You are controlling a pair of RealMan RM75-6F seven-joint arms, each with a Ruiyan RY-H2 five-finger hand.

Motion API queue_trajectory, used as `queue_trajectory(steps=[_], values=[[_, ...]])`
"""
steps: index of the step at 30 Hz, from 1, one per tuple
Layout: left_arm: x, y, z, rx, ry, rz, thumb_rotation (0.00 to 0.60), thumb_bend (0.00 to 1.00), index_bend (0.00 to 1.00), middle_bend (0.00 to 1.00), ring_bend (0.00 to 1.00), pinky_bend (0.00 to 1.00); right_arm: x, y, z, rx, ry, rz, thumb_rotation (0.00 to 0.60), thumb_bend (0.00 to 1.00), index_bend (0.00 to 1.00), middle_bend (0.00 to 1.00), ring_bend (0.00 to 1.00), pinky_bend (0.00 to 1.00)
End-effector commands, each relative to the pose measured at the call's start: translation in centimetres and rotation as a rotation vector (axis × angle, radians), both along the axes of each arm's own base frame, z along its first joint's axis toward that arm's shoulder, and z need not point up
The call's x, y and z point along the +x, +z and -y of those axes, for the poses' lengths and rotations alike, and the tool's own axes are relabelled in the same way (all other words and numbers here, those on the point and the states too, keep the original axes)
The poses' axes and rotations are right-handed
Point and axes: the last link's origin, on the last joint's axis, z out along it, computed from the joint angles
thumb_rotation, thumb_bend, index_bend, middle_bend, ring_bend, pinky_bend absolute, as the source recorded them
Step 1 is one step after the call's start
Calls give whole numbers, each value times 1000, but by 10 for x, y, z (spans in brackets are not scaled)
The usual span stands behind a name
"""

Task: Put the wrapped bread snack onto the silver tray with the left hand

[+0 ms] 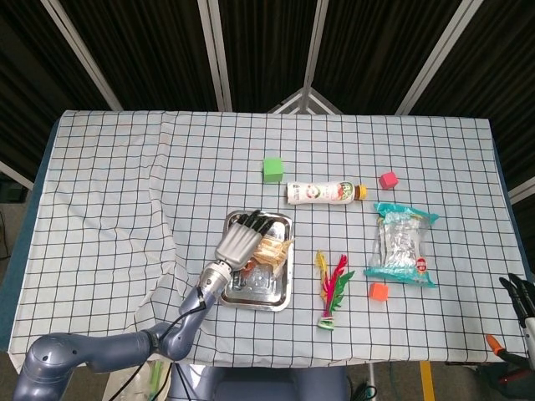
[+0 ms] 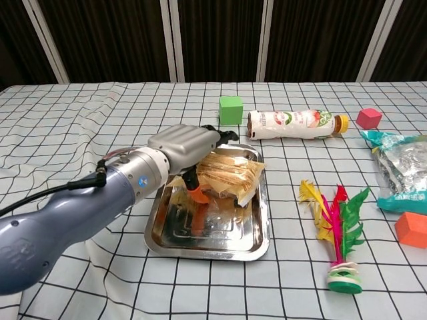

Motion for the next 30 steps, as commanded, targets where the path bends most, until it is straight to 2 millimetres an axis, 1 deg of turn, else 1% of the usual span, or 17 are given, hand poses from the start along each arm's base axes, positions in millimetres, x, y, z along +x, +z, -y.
queue_trajectory(steps=[1, 2, 4, 6, 7, 10, 13, 15, 16, 19, 23, 24, 26, 29, 30], values=[[7, 10, 12, -25, -63, 70, 600, 74, 0, 4, 0, 93, 1, -3, -1, 5, -2, -8, 600, 306, 0, 0, 0, 0], [7, 15, 14, -20, -72, 83, 600, 74, 0, 3, 0, 93, 1, -3, -1, 5, -2, -10, 600, 306, 0, 0, 0, 0], [2, 33, 22, -6, -102, 107, 600, 74, 0, 4, 0, 94, 2, -4, -1, 8, 0, -12, 600, 306, 0, 0, 0, 0], [-7, 56, 35, 6, -123, 122, 600, 74, 0, 5, 0, 94, 3, -5, -2, 11, 7, -18, 600, 306, 0, 0, 0, 0], [-14, 71, 45, 10, -126, 135, 600, 74, 0, 5, 0, 93, 4, -6, -3, 12, 11, -20, 600, 306, 0, 0, 0, 0], [-43, 113, 75, 16, -107, 154, 600, 74, 0, 5, 0, 93, 8, -7, -6, 14, 27, -27, 600, 306, 0, 0, 0, 0], [-73, 149, 102, 24, -75, 161, 600, 74, 0, 3, 0, 94, 12, -11, -10, 21, 46, -35, 600, 306, 0, 0, 0, 0], [-103, 173, 125, 34, -36, 156, 600, 74, 0, 4, 0, 93, 17, -14, -13, 27, 65, -42, 600, 306, 0, 0, 0, 0], [-113, 181, 133, 39, -33, 150, 600, 74, 0, 5, 0, 92, 18, -15, -15, 29, 72, -46, 600, 306, 0, 0, 0, 0], [-144, 195, 146, 82, -11, 119, 600, 73, 0, 4, 0, 86, 22, -17, -17, 29, 90, -53, 600, 306, 0, 0, 0, 0], [-189, 208, 167, 123, 88, 55, 600, 74, 0, 1, 0, 80, 27, -19, -22, 24, 110, -65, 600, 306, 0, 0, 0, 0], [-195, 211, 171, 136, 103, 36, 600, 74, 0, 1, 0, 75, 27, -20, -23, 24, 112, -66, 600, 306, 0, 0, 0, 0], [-211, 222, 183, 223, 149, -34, 600, 74, 0, 0, 0, 63, 29, -22, -27, 26, 113, -73, 600, 306, 0, 0, 0, 0], [-231, 230, 199, 309, 232, -127, 600, 75, 0, 0, 0, 57, 32, -25, -31, 31, 119, -77, 600, 306, 0, 0, 0, 0], [-231, 232, 201, 315, 240, -133, 600, 75, 0, 0, 0, 57, 32, -25, -32, 33, 122, -81, 600, 306, 0, 0, 0, 0]])
